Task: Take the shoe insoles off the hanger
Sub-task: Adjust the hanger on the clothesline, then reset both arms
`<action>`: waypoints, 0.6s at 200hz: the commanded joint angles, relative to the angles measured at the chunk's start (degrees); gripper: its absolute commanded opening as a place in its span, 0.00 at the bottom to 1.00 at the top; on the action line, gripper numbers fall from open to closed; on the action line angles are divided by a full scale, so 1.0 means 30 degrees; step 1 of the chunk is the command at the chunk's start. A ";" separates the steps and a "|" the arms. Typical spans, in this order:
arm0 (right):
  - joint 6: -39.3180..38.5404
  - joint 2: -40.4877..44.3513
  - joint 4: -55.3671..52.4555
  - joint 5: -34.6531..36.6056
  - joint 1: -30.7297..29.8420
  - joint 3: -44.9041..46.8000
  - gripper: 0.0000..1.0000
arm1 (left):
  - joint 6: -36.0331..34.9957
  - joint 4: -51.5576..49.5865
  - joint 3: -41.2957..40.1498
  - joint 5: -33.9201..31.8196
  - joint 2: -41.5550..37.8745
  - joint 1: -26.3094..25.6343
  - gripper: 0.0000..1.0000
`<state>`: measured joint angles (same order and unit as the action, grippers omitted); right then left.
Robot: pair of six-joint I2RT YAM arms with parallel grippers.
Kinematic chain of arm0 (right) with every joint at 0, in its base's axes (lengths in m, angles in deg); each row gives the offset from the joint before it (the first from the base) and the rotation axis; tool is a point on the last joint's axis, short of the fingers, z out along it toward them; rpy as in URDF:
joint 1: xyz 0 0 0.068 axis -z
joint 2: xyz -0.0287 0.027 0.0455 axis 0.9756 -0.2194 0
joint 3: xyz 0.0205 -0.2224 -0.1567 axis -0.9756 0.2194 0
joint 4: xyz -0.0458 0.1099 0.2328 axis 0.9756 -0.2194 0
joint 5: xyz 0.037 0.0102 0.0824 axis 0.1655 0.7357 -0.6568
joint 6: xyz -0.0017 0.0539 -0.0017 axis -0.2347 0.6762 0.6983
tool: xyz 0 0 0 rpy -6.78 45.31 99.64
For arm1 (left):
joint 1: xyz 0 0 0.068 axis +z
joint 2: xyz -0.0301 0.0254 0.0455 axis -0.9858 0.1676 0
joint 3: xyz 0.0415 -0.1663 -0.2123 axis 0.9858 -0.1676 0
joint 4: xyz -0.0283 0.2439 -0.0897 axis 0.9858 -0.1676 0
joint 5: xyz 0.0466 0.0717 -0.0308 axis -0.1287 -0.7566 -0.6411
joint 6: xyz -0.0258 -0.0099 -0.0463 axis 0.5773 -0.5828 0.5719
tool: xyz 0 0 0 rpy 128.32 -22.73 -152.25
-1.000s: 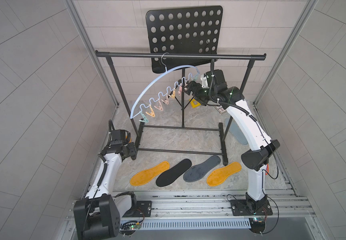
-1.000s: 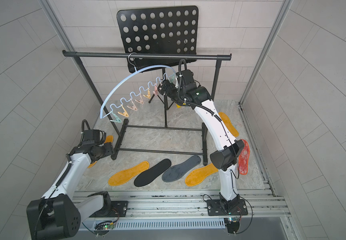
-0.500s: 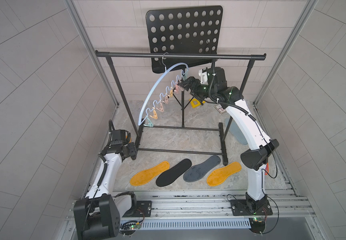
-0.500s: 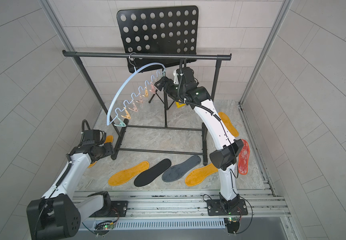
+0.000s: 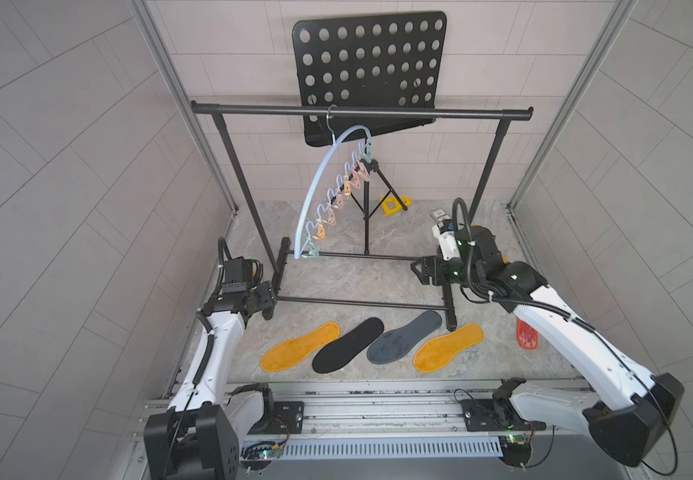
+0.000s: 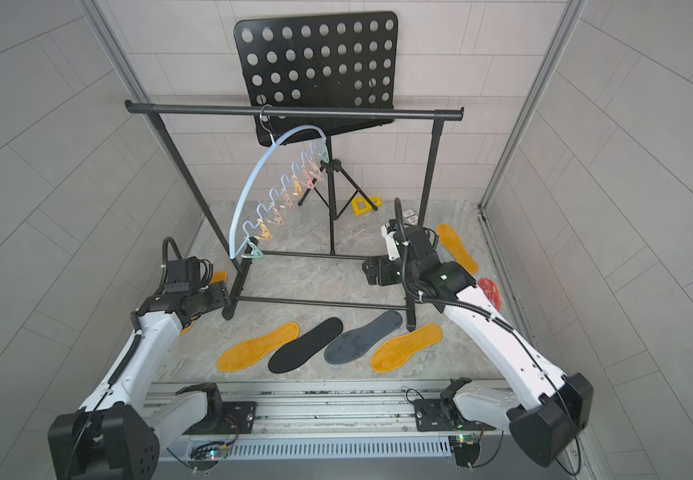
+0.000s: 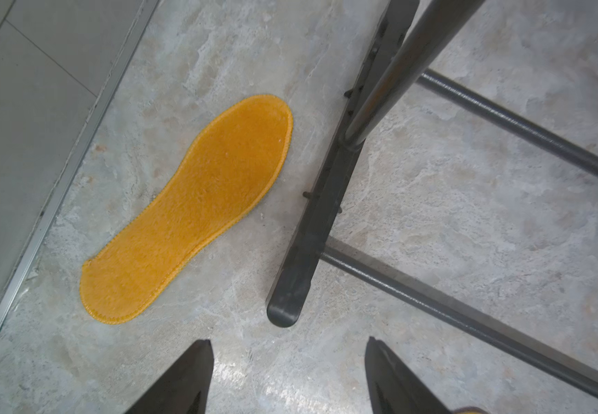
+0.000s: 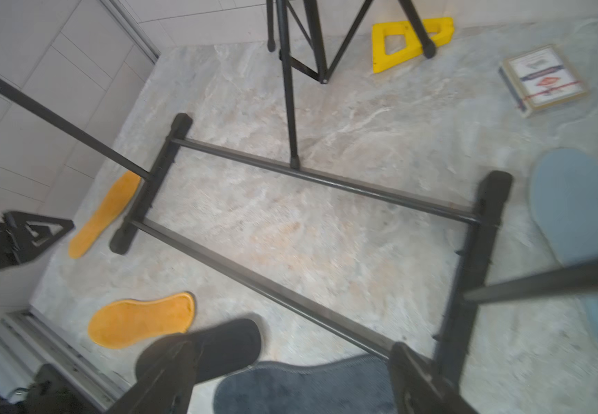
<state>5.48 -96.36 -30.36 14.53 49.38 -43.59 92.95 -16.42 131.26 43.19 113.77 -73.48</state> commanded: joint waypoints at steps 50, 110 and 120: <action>-0.2644 0.9417 0.2672 0.9363 0.1793 0.9700 0.90 | 0.0305 0.5924 -0.1429 -0.1155 0.0247 -0.0533 0.80; -0.3649 0.8438 0.9786 1.0476 0.5350 1.4182 0.92 | -0.2364 1.7357 -0.6188 -0.0394 0.1233 -0.0526 0.80; -0.3670 0.8117 1.1031 1.0000 0.6130 1.4785 0.92 | -0.2707 1.9642 -0.7049 0.0186 0.1566 -0.0507 0.80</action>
<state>-3.13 -70.99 -10.10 43.12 64.11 -2.41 88.76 21.94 114.75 41.27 117.09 -74.98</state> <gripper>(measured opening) 0.915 0.800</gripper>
